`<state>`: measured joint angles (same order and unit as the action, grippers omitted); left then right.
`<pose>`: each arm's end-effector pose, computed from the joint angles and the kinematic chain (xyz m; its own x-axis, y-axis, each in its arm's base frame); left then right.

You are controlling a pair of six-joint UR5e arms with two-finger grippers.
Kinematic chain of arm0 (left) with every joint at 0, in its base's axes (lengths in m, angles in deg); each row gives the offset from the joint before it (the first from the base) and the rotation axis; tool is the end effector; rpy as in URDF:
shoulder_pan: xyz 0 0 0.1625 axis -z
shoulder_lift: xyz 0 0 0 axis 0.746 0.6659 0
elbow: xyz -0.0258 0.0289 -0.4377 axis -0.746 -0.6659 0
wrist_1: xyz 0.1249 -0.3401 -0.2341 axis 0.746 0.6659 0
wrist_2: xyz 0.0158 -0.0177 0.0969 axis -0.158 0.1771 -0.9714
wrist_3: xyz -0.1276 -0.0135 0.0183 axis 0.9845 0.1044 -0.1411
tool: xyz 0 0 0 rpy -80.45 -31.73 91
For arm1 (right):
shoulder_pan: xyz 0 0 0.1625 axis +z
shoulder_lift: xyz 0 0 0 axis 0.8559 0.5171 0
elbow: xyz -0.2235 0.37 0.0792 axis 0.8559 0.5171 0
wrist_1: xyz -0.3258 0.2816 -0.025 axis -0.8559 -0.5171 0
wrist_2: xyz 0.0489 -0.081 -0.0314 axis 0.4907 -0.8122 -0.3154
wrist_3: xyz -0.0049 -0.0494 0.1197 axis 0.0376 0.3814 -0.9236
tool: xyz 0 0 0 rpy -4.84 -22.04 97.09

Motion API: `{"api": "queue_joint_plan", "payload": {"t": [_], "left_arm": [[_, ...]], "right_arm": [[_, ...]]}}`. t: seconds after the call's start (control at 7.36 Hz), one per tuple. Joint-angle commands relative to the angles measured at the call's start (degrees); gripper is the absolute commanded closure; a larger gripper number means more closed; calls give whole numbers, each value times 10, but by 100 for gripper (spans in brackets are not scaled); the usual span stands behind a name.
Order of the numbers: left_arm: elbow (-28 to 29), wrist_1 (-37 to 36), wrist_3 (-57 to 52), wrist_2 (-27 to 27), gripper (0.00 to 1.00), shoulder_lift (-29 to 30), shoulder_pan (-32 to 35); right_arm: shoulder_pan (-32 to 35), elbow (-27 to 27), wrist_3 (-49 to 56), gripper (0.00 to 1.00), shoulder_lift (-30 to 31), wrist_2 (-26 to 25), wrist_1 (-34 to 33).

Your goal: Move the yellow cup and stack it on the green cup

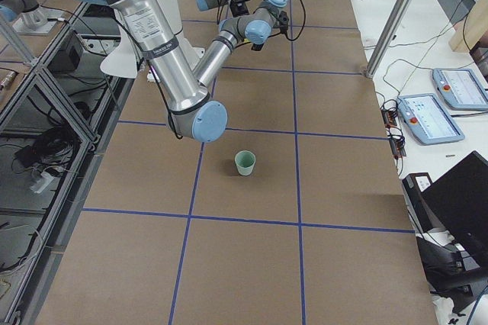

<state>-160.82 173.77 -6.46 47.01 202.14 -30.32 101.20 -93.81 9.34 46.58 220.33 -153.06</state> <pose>0.5574 -0.3358 0.1807 0.3553 0.8960 -0.2664 0.2705 0.1743 0.9468 -0.4380 -0.4382 0.1741 0.3026 -0.1518 0.9409 0.2994 0.9524 0.0573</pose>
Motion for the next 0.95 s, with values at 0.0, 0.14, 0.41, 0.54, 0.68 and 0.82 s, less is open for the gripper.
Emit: {"api": "queue_joint_plan", "payload": {"t": [0.0, 0.14, 0.41, 0.54, 0.68, 0.82], "left_arm": [[-1, 0, 0, 0, 100, 1, -1], [-1, 0, 0, 0, 100, 2, -3], [-1, 0, 0, 0, 100, 4, -4], [0, 0, 0, 0, 100, 4, -4], [0, 0, 0, -1, 100, 4, -4], [-1, 0, 0, -1, 100, 4, -4]], "right_arm": [[-16, 2, -2, 6, -4, -20, -1], [-18, 5, -2, 8, -10, -26, -1], [-26, 7, -2, 24, -10, -33, 0], [-31, 7, -2, 30, -10, -38, 0], [-38, 8, -3, 33, -10, -40, 19], [-42, 12, -31, 35, -9, -48, 41]]}}
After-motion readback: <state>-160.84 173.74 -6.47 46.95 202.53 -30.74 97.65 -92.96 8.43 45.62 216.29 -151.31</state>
